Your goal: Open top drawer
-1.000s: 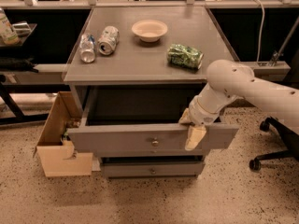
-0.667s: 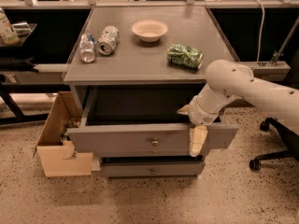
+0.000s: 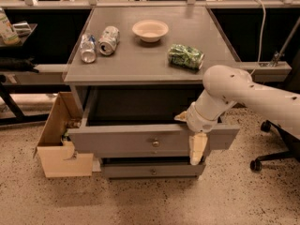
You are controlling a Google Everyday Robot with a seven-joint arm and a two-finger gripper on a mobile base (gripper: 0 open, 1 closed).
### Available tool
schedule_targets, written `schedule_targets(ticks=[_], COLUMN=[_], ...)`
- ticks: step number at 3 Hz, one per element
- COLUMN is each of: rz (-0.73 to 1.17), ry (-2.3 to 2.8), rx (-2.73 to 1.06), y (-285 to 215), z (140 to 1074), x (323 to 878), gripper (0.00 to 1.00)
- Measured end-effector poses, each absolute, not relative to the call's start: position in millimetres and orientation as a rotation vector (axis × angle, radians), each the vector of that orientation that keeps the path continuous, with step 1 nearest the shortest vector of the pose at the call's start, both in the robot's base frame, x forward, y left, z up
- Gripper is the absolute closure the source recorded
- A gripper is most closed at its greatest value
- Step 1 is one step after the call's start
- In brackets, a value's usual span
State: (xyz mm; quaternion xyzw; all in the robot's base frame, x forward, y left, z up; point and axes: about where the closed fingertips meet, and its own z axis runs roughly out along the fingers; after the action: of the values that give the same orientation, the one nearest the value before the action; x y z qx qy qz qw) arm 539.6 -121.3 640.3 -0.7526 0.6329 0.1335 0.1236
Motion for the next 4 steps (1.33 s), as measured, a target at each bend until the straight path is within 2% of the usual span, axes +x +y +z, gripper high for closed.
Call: schedule_targets(ticks=[1, 2, 3, 4], rz=[0.402, 0.407, 0.407, 0.407], ry=[1.751, 1.688, 1.686, 1.686], rx=[-2.28, -2.321, -2.321, -2.321], y=[-104, -95, -95, -95], z=[642, 647, 653, 654], x=[504, 482, 484, 485], gripper=[0.15, 0.38, 0.69, 0.92])
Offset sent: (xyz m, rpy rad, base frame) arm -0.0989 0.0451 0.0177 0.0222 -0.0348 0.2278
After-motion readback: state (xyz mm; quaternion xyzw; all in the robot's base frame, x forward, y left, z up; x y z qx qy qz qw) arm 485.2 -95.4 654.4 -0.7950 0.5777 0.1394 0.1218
